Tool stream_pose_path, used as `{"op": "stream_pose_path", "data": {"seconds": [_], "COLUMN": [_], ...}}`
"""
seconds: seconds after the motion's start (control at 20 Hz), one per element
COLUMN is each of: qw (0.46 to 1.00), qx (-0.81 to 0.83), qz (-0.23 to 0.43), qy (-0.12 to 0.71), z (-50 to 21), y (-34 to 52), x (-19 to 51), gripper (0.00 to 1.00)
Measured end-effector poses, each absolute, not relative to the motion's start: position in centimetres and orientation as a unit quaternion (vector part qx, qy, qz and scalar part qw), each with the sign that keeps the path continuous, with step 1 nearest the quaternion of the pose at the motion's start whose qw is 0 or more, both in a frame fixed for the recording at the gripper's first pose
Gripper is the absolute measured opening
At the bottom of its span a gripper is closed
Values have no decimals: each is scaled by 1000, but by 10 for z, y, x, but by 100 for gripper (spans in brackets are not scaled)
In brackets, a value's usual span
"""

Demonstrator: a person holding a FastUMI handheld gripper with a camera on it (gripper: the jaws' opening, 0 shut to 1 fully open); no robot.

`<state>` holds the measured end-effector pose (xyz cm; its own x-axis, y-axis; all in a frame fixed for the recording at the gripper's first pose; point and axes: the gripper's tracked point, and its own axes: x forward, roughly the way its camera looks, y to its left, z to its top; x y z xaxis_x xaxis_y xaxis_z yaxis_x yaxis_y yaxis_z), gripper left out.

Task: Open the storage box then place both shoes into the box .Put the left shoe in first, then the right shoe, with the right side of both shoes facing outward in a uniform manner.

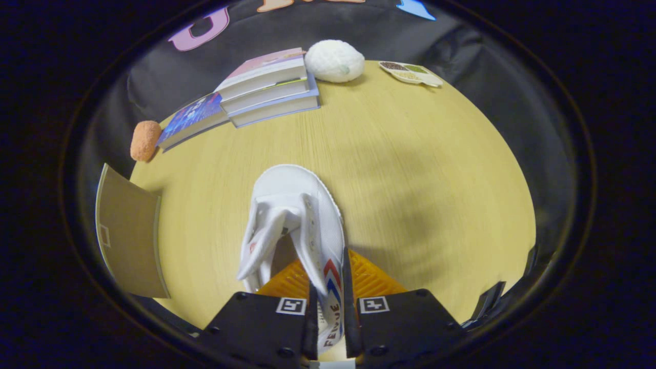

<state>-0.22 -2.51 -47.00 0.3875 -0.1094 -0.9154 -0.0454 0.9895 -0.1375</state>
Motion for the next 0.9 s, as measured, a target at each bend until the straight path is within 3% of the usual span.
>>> {"op": "stream_pose_path", "data": {"seconds": [0.05,0.1,0.3,0.45,0.9], "qw": [832,829,815,781,734], "qx": [-62,-39,82,220,321], "qz": [-33,-41,-57,-24,48], "qy": [551,556,571,585,597], "z": [-467,-467,-469,-468,-414], "y": [-30,-30,-25,8,102], "x": [-1,-2,-8,-23,-56], "gripper": [23,9,9,8,8]}}
